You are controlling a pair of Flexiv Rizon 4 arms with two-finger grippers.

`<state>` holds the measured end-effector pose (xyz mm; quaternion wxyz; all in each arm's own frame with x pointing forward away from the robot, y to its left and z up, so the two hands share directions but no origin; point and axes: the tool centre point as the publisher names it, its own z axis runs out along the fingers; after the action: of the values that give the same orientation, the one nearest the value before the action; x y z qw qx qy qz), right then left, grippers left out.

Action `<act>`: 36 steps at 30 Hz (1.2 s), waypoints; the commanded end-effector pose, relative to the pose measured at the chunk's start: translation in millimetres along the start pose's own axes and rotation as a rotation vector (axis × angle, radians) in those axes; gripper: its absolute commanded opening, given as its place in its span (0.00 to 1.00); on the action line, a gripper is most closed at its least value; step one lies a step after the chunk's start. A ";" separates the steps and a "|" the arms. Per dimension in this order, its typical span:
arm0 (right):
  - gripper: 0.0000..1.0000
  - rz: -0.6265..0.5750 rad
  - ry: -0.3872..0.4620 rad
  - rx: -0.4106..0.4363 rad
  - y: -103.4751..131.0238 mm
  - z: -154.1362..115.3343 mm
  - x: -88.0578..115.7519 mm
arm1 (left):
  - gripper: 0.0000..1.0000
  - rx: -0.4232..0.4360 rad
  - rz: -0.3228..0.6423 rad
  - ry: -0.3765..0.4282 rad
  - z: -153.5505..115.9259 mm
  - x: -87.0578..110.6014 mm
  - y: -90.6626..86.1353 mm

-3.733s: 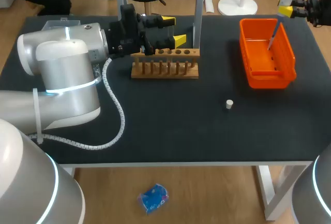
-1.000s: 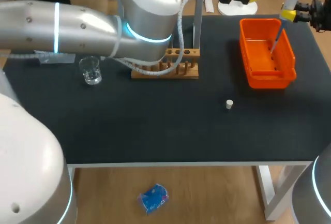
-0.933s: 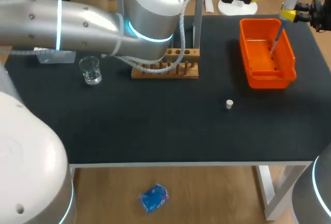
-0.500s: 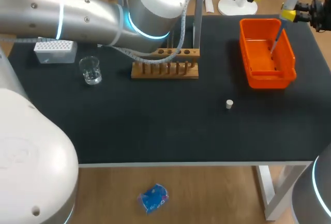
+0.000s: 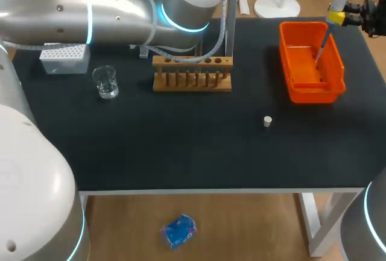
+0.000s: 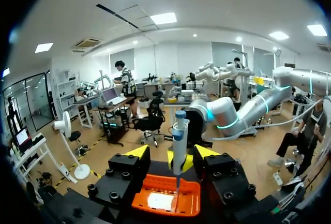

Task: Invert the test tube, pick up the pipette, mount the tip to pipette, aspirate from beaker and dispense into the tube, eject the tip, return the pipette, and cap with the stopper.

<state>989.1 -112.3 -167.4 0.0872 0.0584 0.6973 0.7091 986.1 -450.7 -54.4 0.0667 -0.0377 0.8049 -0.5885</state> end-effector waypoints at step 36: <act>0.00 0.000 -0.001 0.002 0.6 -0.1 0.7 | 0.00 0.226 0.016 0.051 44.2 8.0 -19.2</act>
<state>989.1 -112.3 -167.4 0.0872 0.0585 0.6973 0.7091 985.2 -497.8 -47.0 0.0514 -0.0078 0.7480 -0.6617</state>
